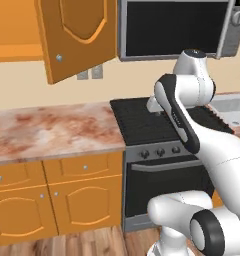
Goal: Close all open cabinet doors.
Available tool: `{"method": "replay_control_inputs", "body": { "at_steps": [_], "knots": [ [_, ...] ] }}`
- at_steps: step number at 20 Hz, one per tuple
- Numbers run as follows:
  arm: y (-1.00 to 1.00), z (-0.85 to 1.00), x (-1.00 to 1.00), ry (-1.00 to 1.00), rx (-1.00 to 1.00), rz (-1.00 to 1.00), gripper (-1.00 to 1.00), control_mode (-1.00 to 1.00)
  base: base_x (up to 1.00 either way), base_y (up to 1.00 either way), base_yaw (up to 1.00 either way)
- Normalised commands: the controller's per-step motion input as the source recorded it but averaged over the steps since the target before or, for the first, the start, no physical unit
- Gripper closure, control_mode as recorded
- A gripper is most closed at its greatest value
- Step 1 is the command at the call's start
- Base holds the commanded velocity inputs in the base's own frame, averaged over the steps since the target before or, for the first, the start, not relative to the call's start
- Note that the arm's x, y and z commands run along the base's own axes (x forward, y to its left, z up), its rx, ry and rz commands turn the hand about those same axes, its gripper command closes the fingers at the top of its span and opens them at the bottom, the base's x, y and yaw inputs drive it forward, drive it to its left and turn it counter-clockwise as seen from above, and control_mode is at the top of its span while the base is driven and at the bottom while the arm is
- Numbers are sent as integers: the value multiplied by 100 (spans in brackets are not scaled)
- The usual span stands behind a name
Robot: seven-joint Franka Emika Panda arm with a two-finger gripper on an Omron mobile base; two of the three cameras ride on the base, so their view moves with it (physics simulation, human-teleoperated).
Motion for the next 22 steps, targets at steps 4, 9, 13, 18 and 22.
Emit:
{"method": "replay_control_inputs", "body": {
  "at_steps": [4, 9, 13, 18, 22],
  "knots": [
    [0, 0, 0, 0, 0, 0, -100, 100, -28, 93, 2],
    [0, 0, 0, 0, 0, 0, -100, 100, -35, 93, 4],
    [0, 0, 0, 0, 0, 0, -100, 100, -46, 92, 5],
    [0, 0, 0, 0, 0, 0, -100, 100, -26, 76, 4],
    [0, 0, 0, 0, 0, 0, -100, 100, 1, 37, 0]
  ]
}}
